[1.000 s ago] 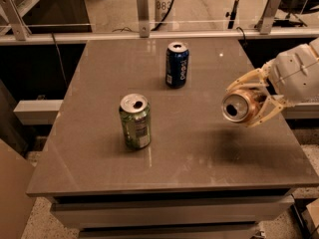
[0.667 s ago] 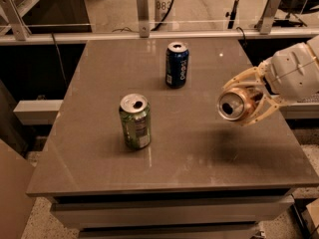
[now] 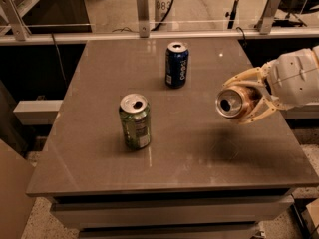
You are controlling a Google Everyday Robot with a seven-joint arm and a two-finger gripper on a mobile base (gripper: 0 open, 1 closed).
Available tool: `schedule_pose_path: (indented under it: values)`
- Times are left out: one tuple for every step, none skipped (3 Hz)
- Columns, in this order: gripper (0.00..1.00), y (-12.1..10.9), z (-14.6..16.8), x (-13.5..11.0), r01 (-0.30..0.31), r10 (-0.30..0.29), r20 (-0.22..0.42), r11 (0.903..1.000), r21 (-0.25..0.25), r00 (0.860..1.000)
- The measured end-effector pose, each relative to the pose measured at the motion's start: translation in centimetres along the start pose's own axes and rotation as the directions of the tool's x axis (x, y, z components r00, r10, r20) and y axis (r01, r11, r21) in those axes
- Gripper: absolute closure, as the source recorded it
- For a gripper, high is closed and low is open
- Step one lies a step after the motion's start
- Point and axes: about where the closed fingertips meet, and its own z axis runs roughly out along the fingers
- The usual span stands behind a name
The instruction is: Place orange can upright
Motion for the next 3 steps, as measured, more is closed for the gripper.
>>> schedule_pose_path:
  values:
    - [1.00, -0.14, -0.18, 0.64, -0.058, 0.054, 0.056, 0.9950, 0.081, 0.997]
    - [1.00, -0.42, -0.46, 0.93, -0.087, 0.073, 0.094, 0.9860, 0.143, 0.993]
    - [1.00, -0.73, -0.61, 1.25, -0.108, 0.084, 0.131, 0.9768, 0.185, 0.988]
